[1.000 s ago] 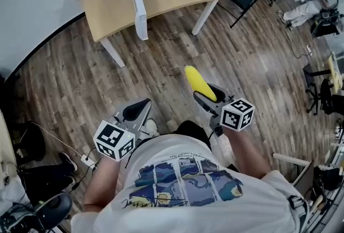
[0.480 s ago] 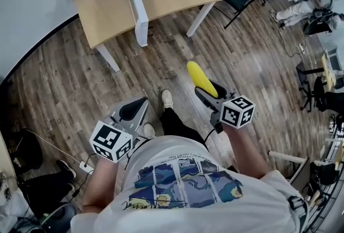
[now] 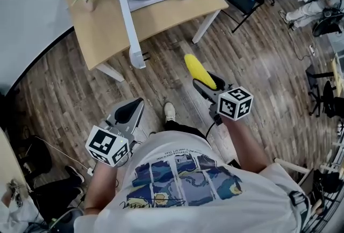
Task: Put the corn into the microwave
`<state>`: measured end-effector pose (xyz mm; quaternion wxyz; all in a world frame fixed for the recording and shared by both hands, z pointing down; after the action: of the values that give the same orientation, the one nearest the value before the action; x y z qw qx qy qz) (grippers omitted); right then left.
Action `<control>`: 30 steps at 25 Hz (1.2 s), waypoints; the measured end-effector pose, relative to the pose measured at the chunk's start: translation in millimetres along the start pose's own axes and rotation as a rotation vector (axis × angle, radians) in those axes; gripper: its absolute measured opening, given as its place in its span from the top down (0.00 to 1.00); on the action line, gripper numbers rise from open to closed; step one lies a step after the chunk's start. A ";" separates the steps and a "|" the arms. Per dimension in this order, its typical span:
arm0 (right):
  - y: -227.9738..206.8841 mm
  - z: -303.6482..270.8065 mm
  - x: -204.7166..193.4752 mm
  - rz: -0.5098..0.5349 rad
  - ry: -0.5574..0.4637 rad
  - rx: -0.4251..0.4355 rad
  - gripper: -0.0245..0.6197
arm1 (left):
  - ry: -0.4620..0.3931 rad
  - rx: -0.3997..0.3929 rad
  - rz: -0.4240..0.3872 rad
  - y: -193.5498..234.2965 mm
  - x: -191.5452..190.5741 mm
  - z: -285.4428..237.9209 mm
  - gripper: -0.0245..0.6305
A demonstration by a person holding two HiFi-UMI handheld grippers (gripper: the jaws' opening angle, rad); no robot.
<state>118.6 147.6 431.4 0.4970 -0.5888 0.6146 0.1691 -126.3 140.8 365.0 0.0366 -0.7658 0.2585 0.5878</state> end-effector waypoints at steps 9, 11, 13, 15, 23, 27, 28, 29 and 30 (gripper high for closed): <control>-77.7 -64.6 58.1 0.091 0.036 -0.010 0.58 | -0.052 0.065 -0.001 44.2 52.0 -62.4 0.95; -86.7 -82.7 66.8 0.100 0.042 -0.018 0.58 | -0.054 0.063 0.000 53.9 57.2 -67.3 0.95; -92.0 -99.4 74.6 0.107 0.045 -0.028 0.58 | -0.057 0.058 -0.001 64.0 61.6 -67.4 0.95; -97.0 -116.1 85.3 0.113 0.041 -0.044 0.58 | -0.060 0.053 -0.002 77.4 66.2 -68.3 0.95; -111.0 -182.4 114.6 0.112 0.031 -0.116 0.58 | -0.057 0.010 -0.030 118.0 79.5 -60.3 0.95; -128.8 -225.4 129.2 0.116 0.036 -0.120 0.58 | -0.063 0.055 0.004 133.8 81.1 -61.0 0.95; -134.0 -237.3 134.4 0.122 0.042 -0.116 0.58 | -0.064 0.069 0.008 137.8 83.2 -62.8 0.95; -140.0 -249.6 139.9 0.128 0.048 -0.112 0.58 | -0.064 0.086 0.009 142.7 86.0 -65.9 0.95; -147.1 -262.5 145.6 0.137 0.054 -0.109 0.58 | -0.065 0.106 0.013 148.0 89.3 -70.2 0.95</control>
<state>168.9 -178.1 486.8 0.4345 -0.5760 0.6565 0.2200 -113.7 -43.8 341.1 0.0819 -0.7414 0.2929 0.5982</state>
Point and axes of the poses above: the fingertips, and each gripper's own axes: z backward along the fingers, y to its left, x out of its top, the point moved 3 cm from there along z, backward along the fingers, and after that the axes turned 1 degree about x, right-handed, at the moved point
